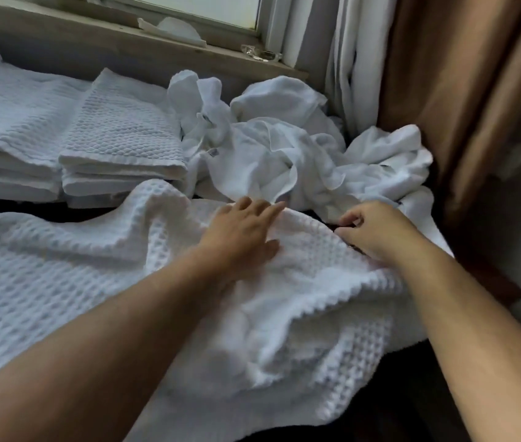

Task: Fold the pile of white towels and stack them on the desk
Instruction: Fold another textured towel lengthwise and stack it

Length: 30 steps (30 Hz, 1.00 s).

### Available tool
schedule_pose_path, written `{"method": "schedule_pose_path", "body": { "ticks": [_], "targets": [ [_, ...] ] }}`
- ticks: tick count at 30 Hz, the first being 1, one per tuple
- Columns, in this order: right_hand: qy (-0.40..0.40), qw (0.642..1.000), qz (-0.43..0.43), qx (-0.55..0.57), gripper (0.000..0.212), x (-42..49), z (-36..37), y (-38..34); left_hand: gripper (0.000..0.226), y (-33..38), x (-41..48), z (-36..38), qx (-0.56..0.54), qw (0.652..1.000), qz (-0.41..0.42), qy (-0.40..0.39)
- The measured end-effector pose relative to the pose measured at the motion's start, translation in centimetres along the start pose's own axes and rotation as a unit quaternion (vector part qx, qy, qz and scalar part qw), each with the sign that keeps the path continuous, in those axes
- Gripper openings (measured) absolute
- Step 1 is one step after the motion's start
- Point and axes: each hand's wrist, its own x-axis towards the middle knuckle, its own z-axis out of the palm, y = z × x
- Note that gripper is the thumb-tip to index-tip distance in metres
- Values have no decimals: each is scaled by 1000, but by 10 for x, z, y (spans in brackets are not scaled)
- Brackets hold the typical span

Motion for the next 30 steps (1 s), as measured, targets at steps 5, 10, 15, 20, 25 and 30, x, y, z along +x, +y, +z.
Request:
{"method": "schedule_pose_path", "body": {
  "ticks": [5,10,15,20,25,30],
  "targets": [
    [-162,969,31,-185,67,13,10,-4,96,-23,-11,16,-63,996,-63,-27],
    [-211,964,-22,-162,28,17,-3,-32,99,-23,-17,10,-70,995,-66,8],
    [385,913,-101,-89,23,8,8,-43,74,-20,-20,0,-61,982,2,177],
    [87,980,115,-136,91,2,51,-36,76,-22,-23,8,-23,998,-51,12],
    [-66,975,190,-95,96,-12,63,-7,86,-19,-24,9,-24,998,-39,-33],
    [-129,958,201,-157,78,-9,28,0,81,-3,-29,3,5,1000,17,-22]
  ]
}}
